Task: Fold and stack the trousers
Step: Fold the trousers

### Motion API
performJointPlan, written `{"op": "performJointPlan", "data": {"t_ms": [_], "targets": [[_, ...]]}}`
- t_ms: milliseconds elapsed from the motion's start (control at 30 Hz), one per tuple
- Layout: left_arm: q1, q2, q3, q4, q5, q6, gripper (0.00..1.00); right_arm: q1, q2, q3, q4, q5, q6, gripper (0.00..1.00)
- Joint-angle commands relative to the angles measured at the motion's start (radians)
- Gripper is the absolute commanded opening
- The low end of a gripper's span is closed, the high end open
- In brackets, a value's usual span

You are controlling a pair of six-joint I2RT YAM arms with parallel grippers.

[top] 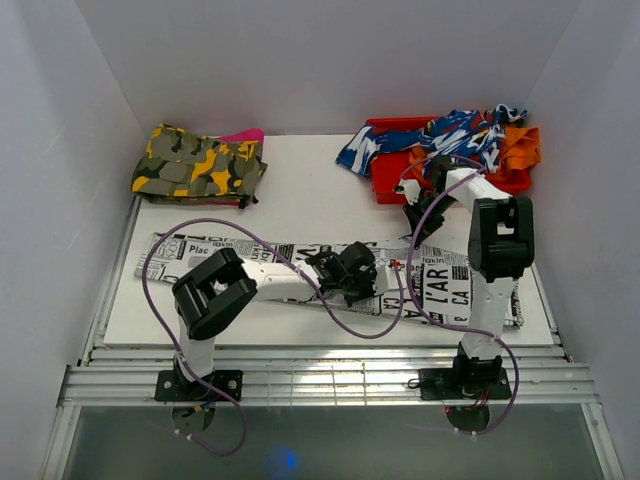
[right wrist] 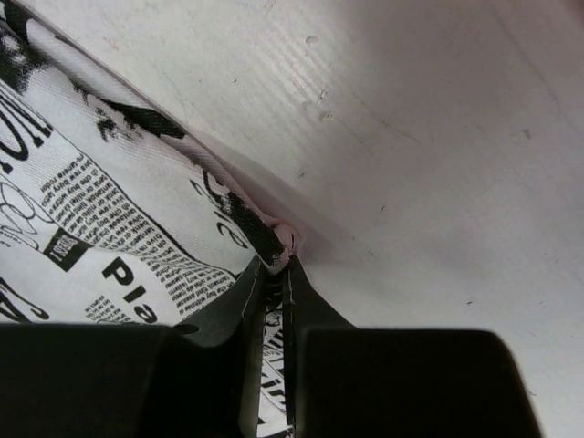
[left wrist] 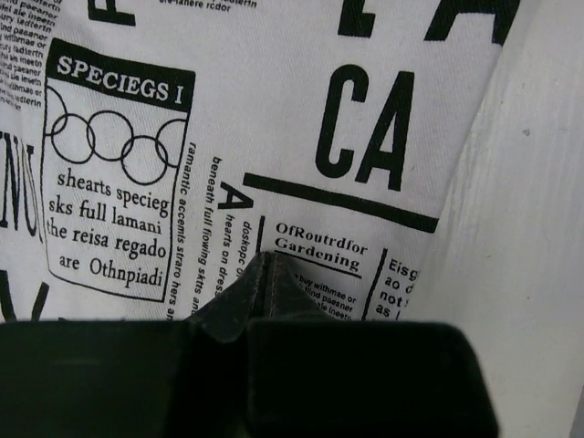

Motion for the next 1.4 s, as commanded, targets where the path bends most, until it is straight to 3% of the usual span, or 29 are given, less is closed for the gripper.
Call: {"op": "performJointPlan", "data": {"t_ms": [0,167,200,233,300,333,367,467,567,767,833,867,967,1000,1033,1067,1167,1300,1367], "targets": [[-0.021,0.037,-0.037,-0.064,-0.002,-0.042,0.01,0.018,0.059,0.05,0.082,-0.01,0.018,0.08],[-0.036,0.026,-0.029,-0.095,-0.008,-0.081,0.01,0.031,0.071,0.113,0.088,-0.003,0.028,0.09],[-0.038,0.015,-0.009,-0.1,-0.02,-0.112,0.05,0.035,0.064,0.122,0.085,-0.004,0.031,0.15],[-0.038,0.003,0.006,-0.107,-0.051,-0.123,0.24,0.035,0.053,0.13,0.083,-0.007,0.036,0.41],[-0.036,-0.044,0.038,-0.123,-0.098,-0.164,0.51,0.035,-0.004,0.142,0.083,-0.006,0.044,0.62],[-0.034,-0.063,0.072,-0.126,-0.124,-0.176,0.64,0.032,-0.025,0.15,0.082,-0.006,0.048,0.79],[-0.031,-0.081,0.09,-0.132,-0.158,-0.187,0.96,0.029,-0.071,0.162,0.077,-0.003,0.053,0.84],[0.001,-0.135,0.176,-0.186,-0.16,-0.239,0.98,0.005,-0.177,0.176,0.068,0.023,0.054,0.98],[0.047,-0.204,0.19,-0.219,-0.177,-0.276,0.98,-0.05,-0.295,0.18,0.077,0.028,0.056,0.9],[0.252,-0.371,0.146,-0.31,-0.03,-0.423,0.98,-0.153,-0.507,0.111,0.14,0.077,0.114,0.9],[0.41,-0.394,0.188,-0.428,0.082,-0.428,0.98,-0.204,-0.541,0.058,0.113,0.047,0.095,0.9],[0.547,-0.417,0.207,-0.503,0.155,-0.428,0.98,-0.222,-0.559,0.044,0.061,0.007,0.079,0.9],[0.764,-0.439,0.23,-0.629,0.306,-0.413,0.98,-0.305,-0.555,-0.011,-0.077,-0.067,-0.005,0.9],[0.929,-0.446,0.239,-0.719,0.353,-0.366,0.98,-0.328,-0.55,-0.031,-0.107,-0.07,-0.025,0.91],[1.012,-0.45,0.241,-0.761,0.412,-0.338,0.98,-0.334,-0.546,-0.075,-0.133,-0.073,-0.06,0.95],[1.177,-0.454,0.239,-0.832,0.423,-0.31,0.98,-0.337,-0.541,-0.099,-0.174,-0.073,-0.077,0.98],[1.355,-0.444,0.227,-0.923,0.36,-0.154,0.95,-0.337,-0.527,-0.195,-0.194,-0.059,-0.099,0.92],[1.614,-0.372,0.207,-0.93,0.283,-0.019,0.85,-0.336,-0.498,-0.327,-0.126,-0.026,-0.091,0.87],[1.677,-0.281,0.242,-0.925,0.261,0.029,0.83,-0.336,-0.464,-0.37,-0.09,0.038,-0.087,0.84]]}}
